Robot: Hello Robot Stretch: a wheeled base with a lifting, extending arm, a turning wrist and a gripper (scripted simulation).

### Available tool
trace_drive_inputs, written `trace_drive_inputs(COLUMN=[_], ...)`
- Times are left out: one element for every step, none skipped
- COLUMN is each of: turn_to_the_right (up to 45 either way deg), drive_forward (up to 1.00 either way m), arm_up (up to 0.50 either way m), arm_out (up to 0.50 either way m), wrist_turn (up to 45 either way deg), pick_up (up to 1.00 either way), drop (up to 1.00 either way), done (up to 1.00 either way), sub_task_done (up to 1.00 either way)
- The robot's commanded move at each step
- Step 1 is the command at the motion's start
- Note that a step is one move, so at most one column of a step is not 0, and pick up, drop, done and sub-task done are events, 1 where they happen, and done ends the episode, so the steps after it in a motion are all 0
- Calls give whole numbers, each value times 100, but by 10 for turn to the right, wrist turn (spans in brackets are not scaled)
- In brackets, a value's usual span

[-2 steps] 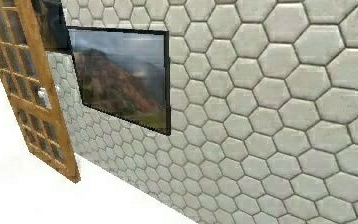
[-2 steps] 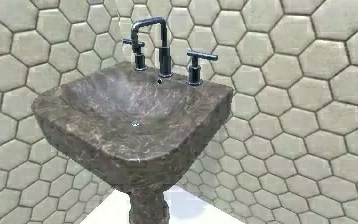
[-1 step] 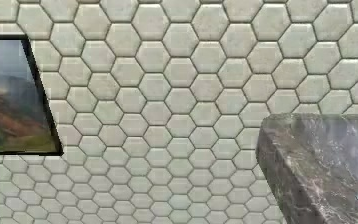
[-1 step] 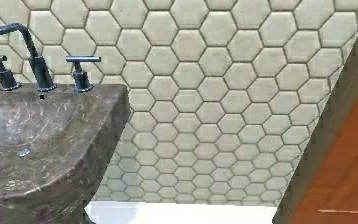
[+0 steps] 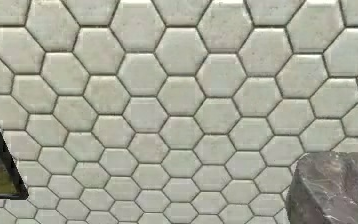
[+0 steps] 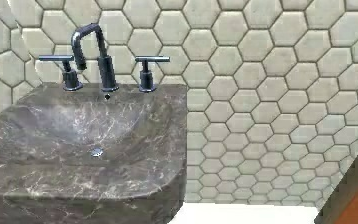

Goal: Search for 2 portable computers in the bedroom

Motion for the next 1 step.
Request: trace_drive_inputs(turn_to_the_right=[-450], drive_forward=[0], arm_up=[0], arm_out=[0], wrist_turn=[0], pick_up=[0], drop=[0], done=[0], sub_task_done=[0])
